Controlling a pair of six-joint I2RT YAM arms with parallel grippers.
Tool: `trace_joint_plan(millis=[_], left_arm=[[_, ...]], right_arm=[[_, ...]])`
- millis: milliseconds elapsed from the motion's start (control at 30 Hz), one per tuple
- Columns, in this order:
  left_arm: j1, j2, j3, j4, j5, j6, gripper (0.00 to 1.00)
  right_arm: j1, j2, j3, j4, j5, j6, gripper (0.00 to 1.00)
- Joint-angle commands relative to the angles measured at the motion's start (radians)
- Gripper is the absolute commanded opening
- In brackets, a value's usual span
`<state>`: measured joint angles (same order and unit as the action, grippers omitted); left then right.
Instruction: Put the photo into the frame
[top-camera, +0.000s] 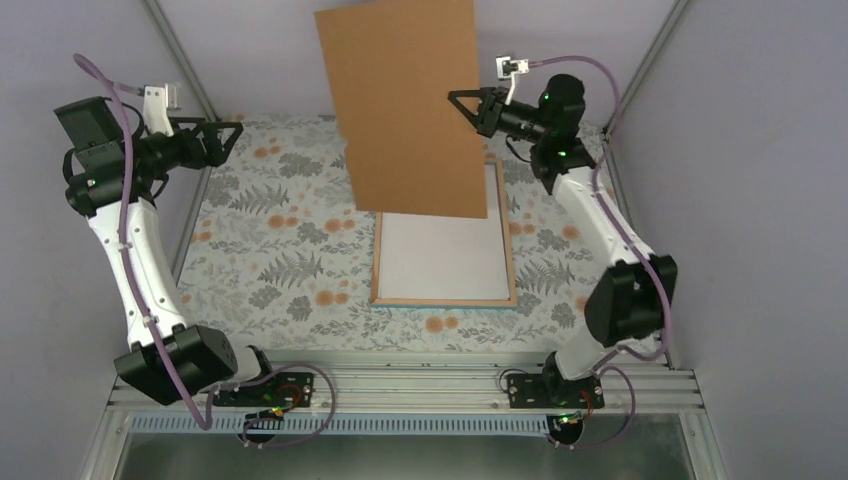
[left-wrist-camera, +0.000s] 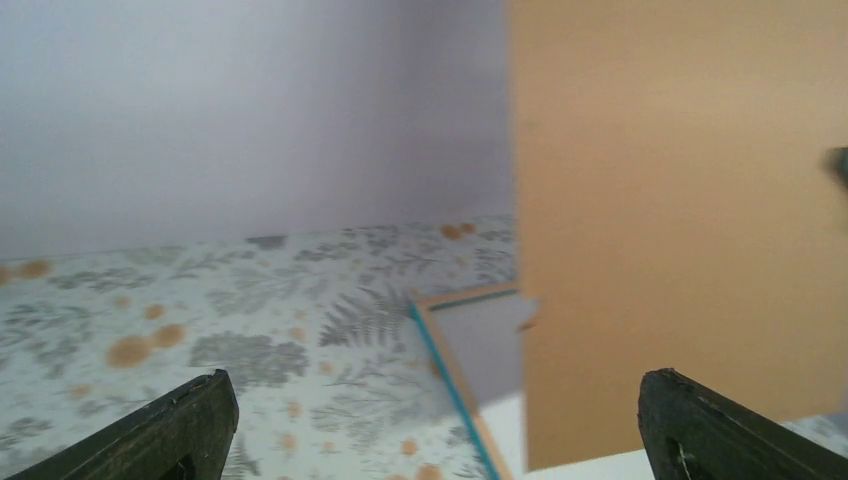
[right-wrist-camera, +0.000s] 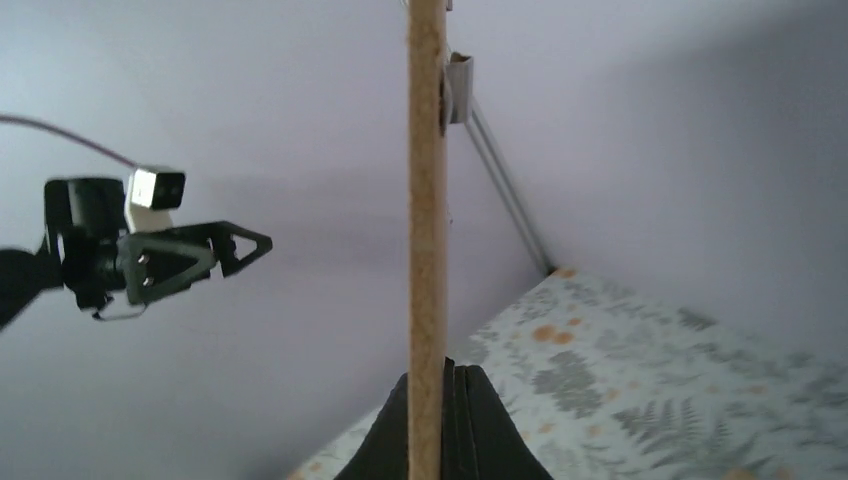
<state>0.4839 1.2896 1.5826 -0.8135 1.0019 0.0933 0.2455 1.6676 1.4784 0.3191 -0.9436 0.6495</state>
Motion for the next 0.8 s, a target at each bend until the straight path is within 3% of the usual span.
trace_joint_plan(millis=[0,133,200,300,467,600,767], left_arm=[[0.002,0.059,0.062,0.070,-0.175,-0.009,1.00],[0.028,0.137,0.086,0.122,-0.069,-0.083,1.00],[0.026,0.230,0.195,0.008,0.064,-0.006,1.00],[-0.016,0.315,0.312,-0.142,0.039,0.072,1.00],[-0.052,0.196,0.201,-0.005,0.067,0.115,1.00],[-0.124,0.225,0.261,-0.147,0.077,0.259,1.00],[-0.233,0.303,0.325,-0.340,0.082,0.408,1.00]], right_arm=[[0.007,-0.165,0.117,-0.349,0.080,-0.533,0.03],[0.009,-0.209,0.203,-0.555,0.111,-0.825,0.03],[0.023,-0.258,0.210,-0.618,0.150,-0.992,0.03],[0.068,-0.347,0.151,-0.662,0.259,-1.277,0.03],[0.130,-0.583,-0.178,-0.535,0.385,-1.862,0.03],[0.137,-0.800,-0.487,-0.413,0.363,-2.259,0.03],[0.136,-1.008,-0.723,-0.407,0.276,-2.548,0.03]])
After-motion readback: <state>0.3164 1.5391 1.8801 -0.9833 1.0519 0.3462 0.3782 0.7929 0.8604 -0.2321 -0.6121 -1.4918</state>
